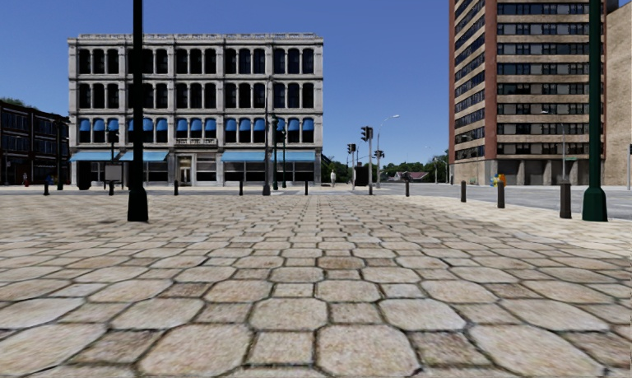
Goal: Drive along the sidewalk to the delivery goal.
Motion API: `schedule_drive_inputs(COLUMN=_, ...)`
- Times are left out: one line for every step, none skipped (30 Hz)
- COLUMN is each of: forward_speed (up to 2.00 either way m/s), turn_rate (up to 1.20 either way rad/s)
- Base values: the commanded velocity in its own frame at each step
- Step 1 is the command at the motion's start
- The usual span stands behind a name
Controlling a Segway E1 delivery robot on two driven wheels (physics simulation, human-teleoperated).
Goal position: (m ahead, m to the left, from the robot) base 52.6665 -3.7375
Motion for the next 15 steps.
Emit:
schedule_drive_inputs(forward_speed=1.42, turn_rate=0.00)
schedule_drive_inputs(forward_speed=1.42, turn_rate=0.00)
schedule_drive_inputs(forward_speed=1.42, turn_rate=0.00)
schedule_drive_inputs(forward_speed=1.42, turn_rate=0.00)
schedule_drive_inputs(forward_speed=1.42, turn_rate=0.00)
schedule_drive_inputs(forward_speed=1.42, turn_rate=0.00)
schedule_drive_inputs(forward_speed=1.43, turn_rate=0.00)
schedule_drive_inputs(forward_speed=1.43, turn_rate=0.00)
schedule_drive_inputs(forward_speed=1.43, turn_rate=0.00)
schedule_drive_inputs(forward_speed=1.44, turn_rate=0.00)
schedule_drive_inputs(forward_speed=1.49, turn_rate=0.00)
schedule_drive_inputs(forward_speed=1.49, turn_rate=0.00)
schedule_drive_inputs(forward_speed=1.51, turn_rate=0.00)
schedule_drive_inputs(forward_speed=1.51, turn_rate=0.00)
schedule_drive_inputs(forward_speed=1.51, turn_rate=0.00)
